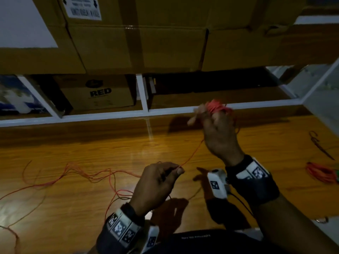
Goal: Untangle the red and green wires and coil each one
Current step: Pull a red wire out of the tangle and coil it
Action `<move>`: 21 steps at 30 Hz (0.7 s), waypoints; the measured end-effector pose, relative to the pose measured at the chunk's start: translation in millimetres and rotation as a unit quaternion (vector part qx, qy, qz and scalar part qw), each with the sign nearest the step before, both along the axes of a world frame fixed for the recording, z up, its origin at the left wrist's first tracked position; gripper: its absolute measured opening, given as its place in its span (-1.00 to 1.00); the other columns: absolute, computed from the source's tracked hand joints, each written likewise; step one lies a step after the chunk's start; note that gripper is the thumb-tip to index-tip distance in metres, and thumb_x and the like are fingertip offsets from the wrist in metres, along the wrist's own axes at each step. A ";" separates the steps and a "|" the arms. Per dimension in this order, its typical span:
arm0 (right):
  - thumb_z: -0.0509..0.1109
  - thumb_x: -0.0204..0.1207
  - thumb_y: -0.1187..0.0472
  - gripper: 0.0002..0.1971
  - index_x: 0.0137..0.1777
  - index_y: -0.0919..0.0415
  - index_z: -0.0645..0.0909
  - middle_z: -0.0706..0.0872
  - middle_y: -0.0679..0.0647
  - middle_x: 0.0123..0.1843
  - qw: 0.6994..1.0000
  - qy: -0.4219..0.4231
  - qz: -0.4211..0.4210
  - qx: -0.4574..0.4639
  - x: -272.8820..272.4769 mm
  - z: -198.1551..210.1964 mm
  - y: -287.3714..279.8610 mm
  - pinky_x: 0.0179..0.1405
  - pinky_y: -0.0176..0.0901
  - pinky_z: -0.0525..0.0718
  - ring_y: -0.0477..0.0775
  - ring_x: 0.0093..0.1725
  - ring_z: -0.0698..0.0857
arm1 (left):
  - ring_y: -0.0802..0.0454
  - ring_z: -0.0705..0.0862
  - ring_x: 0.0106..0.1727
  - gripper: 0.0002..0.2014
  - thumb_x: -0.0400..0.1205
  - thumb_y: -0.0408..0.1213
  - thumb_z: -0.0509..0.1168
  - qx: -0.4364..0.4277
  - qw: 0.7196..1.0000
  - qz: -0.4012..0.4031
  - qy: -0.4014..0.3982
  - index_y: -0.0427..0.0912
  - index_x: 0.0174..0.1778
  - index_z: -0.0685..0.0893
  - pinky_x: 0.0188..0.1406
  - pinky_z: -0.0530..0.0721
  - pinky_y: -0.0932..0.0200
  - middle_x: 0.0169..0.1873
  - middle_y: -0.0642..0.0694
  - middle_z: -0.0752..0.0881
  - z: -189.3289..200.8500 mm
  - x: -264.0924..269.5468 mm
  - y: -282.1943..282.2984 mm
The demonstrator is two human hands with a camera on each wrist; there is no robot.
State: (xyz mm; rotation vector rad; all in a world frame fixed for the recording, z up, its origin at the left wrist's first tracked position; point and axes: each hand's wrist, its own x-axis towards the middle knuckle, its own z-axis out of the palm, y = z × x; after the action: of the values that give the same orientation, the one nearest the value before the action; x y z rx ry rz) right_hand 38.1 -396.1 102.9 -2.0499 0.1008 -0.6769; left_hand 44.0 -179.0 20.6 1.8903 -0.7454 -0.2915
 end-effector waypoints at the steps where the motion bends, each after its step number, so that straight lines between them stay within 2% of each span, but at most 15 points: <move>1: 0.08 0.86 -0.04 -0.52 -0.18 0.10 0.71 0.76 -0.09 -0.24 0.997 0.046 0.014 -0.064 -3.8 -10.2 -3.8 0.02 -0.13 0.56 -0.20 -0.15 0.73 | 0.13 0.68 -0.44 -0.76 0.73 0.07 0.31 0.004 0.999 0.032 -0.022 0.09 0.04 0.86 -0.48 0.59 0.07 -0.42 0.15 0.75 5.1 1.3 4.7; 2: 0.10 0.84 -0.08 -0.50 -0.22 0.08 0.71 0.73 -0.11 -0.27 0.990 0.100 0.048 -0.091 -9.6 -20.2 -6.1 -0.04 -0.11 0.55 -0.20 -0.20 0.71 | 0.12 0.70 -0.43 -0.74 0.72 0.10 0.31 0.004 0.997 0.061 -0.039 0.10 0.04 0.86 -0.48 0.63 0.05 -0.39 0.18 0.77 10.6 4.2 9.4; 5: 0.04 0.80 -0.22 -0.41 -0.25 0.03 0.75 0.79 -0.12 -0.19 0.941 0.258 0.191 -0.102 -28.3 -41.9 2.3 0.10 -0.01 0.60 -0.26 -0.11 0.72 | 0.18 0.76 -0.36 -0.66 0.66 0.20 0.27 0.008 0.992 0.080 -0.097 0.12 0.07 0.85 -0.41 0.73 0.06 -0.31 0.17 0.83 28.0 17.7 19.8; 7: -0.03 0.80 -0.23 -0.38 -0.15 0.06 0.77 0.83 -0.09 -0.17 0.903 0.327 0.274 -0.049 -36.7 -42.5 16.3 -0.02 -0.12 0.58 -0.27 -0.19 0.69 | 0.13 0.80 -0.33 -0.72 0.64 0.17 0.32 0.001 0.993 0.058 -0.100 0.13 0.01 0.84 -0.38 0.77 -0.03 -0.27 0.14 0.84 34.4 28.9 23.5; 9: -0.04 0.82 -0.18 -0.41 0.00 0.13 0.76 0.84 0.12 -0.17 0.870 0.354 0.342 0.043 -41.2 -39.4 27.1 -0.15 -0.13 0.55 0.05 -0.24 0.68 | 0.06 0.82 -0.28 -0.80 0.64 0.02 0.43 -0.027 0.996 0.032 -0.079 0.02 -0.01 0.88 -0.31 0.79 -0.09 -0.24 0.12 0.86 38.5 38.1 24.9; 10: -0.01 0.83 -0.14 -0.44 0.02 0.14 0.76 0.83 0.22 -0.16 0.853 0.353 0.373 0.092 -42.8 -36.5 30.8 -0.17 -0.08 0.54 0.24 -0.24 0.66 | 0.03 0.82 -0.25 -0.82 0.63 -0.07 0.46 -0.044 0.996 0.019 -0.070 -0.07 0.00 0.89 -0.27 0.81 -0.09 -0.21 0.11 0.87 39.7 41.4 24.6; 11: 0.03 0.83 -0.11 -0.48 0.02 0.16 0.76 0.81 0.31 -0.14 0.835 0.349 0.404 0.134 -43.4 -34.0 33.0 -0.18 -0.04 0.52 0.30 -0.26 0.63 | 0.00 0.82 -0.22 -0.81 0.62 -0.14 0.48 -0.065 0.996 0.007 -0.055 -0.14 0.03 0.89 -0.23 0.81 -0.07 -0.17 0.10 0.87 40.0 44.8 23.8; 13: 0.14 0.79 -0.14 -0.47 0.06 0.33 0.72 0.79 0.32 -0.10 0.789 0.339 0.467 0.208 -40.8 -28.7 34.5 -0.20 -0.02 0.54 0.21 -0.28 0.66 | 0.01 0.81 -0.18 -0.78 0.61 -0.22 0.47 -0.112 0.994 -0.010 -0.013 -0.26 0.07 0.88 -0.20 0.79 0.01 -0.15 0.05 0.87 40.4 50.5 20.1; 15: 0.20 0.77 -0.13 -0.45 0.06 0.46 0.63 0.76 0.41 0.02 0.728 0.323 0.538 0.275 -36.0 -21.3 36.1 -0.18 0.04 0.57 0.14 -0.26 0.72 | 0.13 0.76 -0.23 -0.78 0.61 -0.28 0.44 -0.149 0.988 -0.016 0.027 -0.30 0.09 0.86 -0.25 0.67 0.26 -0.22 0.08 0.85 40.2 48.8 11.2; 17: 0.21 0.79 -0.03 -0.57 0.05 0.41 0.60 0.71 0.50 0.01 0.680 0.274 0.579 0.357 -31.8 -12.8 39.4 -0.08 0.10 0.65 0.16 -0.20 0.77 | 0.27 0.74 -0.26 -0.82 0.66 -0.43 0.37 -0.181 0.980 -0.016 0.077 -0.21 0.00 0.89 -0.24 0.60 0.36 -0.28 0.15 0.84 34.4 41.4 0.5; 18: 0.24 0.78 -0.03 -0.60 0.05 0.38 0.58 0.72 0.45 -0.08 0.665 0.245 0.576 0.407 -30.1 -8.5 41.6 0.02 0.07 0.71 0.17 -0.15 0.78 | 0.32 0.74 -0.28 -0.66 0.69 -0.55 0.30 -0.198 0.974 -0.011 0.105 -0.08 -0.09 0.91 -0.22 0.61 0.36 -0.31 0.18 0.84 31.2 36.2 -5.6; 19: 0.27 0.76 -0.05 -0.59 0.05 0.37 0.59 0.74 0.37 -0.18 0.660 0.218 0.559 0.452 -28.2 -4.8 43.1 0.11 0.04 0.73 0.21 -0.09 0.78 | 0.34 0.73 -0.34 -0.49 0.70 -0.65 0.23 -0.226 0.965 -0.013 0.131 0.04 -0.19 0.90 -0.25 0.60 0.36 -0.37 0.19 0.82 29.4 29.9 -11.0; 20: 0.27 0.75 -0.08 -0.57 0.04 0.36 0.61 0.75 0.32 -0.22 0.662 0.190 0.537 0.487 -26.1 -1.0 44.4 0.20 0.03 0.73 0.26 -0.03 0.76 | 0.33 0.69 -0.41 -0.47 0.70 -0.67 0.21 -0.261 0.954 -0.019 0.148 0.07 -0.23 0.87 -0.34 0.56 0.37 -0.43 0.16 0.78 28.9 25.3 -17.2; 21: 0.26 0.75 -0.09 -0.57 0.04 0.33 0.64 0.76 0.28 -0.19 0.665 0.165 0.516 0.514 -23.1 2.3 45.1 0.28 0.05 0.71 0.28 0.04 0.75 | 0.26 0.64 -0.48 -0.55 0.69 -0.56 0.26 -0.291 0.943 -0.020 0.161 0.09 -0.22 0.85 -0.45 0.49 0.35 -0.47 0.13 0.74 31.5 22.5 -22.3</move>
State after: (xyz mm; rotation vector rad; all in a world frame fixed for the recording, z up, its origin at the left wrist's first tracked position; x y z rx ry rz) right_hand 14.9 -351.0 105.1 -0.7945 -0.3837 0.4554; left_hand 66.5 -201.4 52.1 1.2303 -0.5676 -0.3504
